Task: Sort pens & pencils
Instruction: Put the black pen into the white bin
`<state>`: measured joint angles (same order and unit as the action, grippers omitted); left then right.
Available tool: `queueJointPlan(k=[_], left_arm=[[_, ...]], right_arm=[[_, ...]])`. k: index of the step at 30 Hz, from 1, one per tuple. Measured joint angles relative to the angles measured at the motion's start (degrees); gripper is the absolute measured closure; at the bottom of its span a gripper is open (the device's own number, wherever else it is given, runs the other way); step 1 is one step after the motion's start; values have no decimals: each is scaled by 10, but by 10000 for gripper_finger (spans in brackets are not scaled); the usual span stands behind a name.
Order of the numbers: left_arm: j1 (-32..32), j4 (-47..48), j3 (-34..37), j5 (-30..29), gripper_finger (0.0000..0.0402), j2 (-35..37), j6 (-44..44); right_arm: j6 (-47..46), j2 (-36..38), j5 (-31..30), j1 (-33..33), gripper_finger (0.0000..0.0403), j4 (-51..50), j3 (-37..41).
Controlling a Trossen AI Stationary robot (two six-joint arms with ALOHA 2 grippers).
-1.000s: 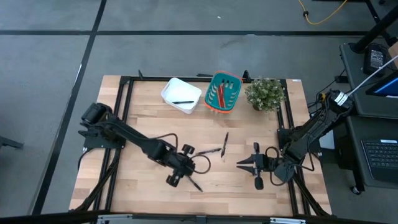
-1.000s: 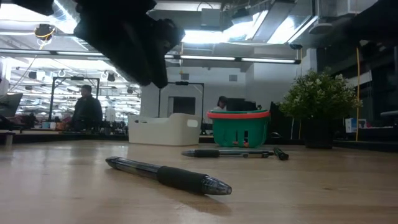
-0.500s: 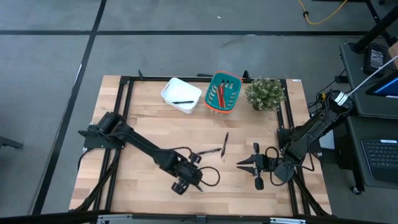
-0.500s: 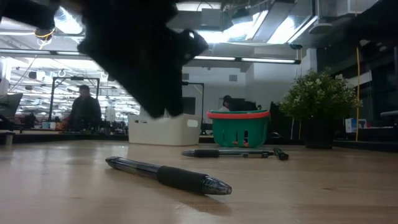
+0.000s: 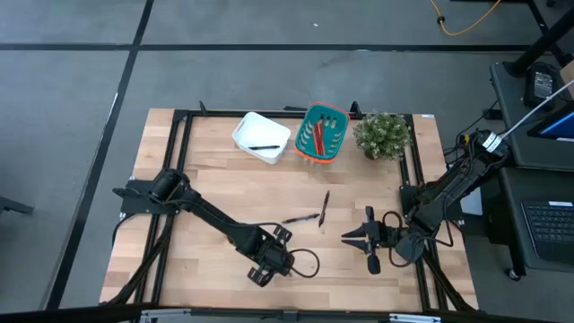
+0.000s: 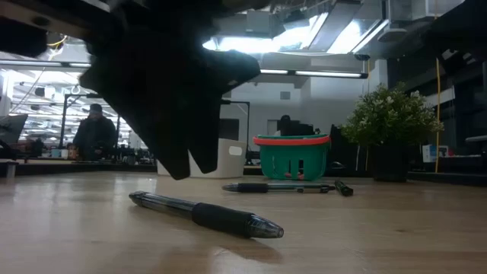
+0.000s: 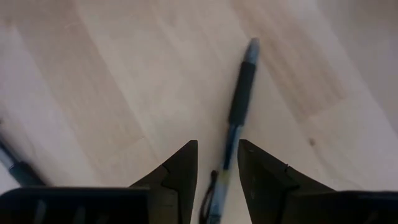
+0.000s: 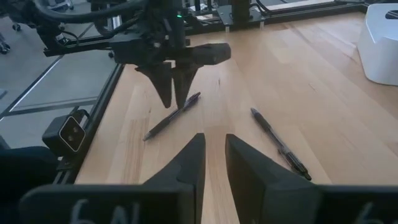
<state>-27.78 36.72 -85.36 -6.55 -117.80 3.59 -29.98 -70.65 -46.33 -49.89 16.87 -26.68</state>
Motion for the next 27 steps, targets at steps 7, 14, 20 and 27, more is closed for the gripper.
queueJointPlan(k=[7,14,20,27], left_arm=[[-30,-13,0,-19,294,0,-3],[-37,-17,0,-33,294,-1,-3],[-32,-23,-1,-34,294,-12,0],[-19,-26,-2,-28,294,-42,16]], right_arm=[[-33,0,0,0,338,1,0],[-7,-26,0,0,338,85,0],[33,-66,20,0,338,142,0],[36,-72,24,2,338,149,0]])
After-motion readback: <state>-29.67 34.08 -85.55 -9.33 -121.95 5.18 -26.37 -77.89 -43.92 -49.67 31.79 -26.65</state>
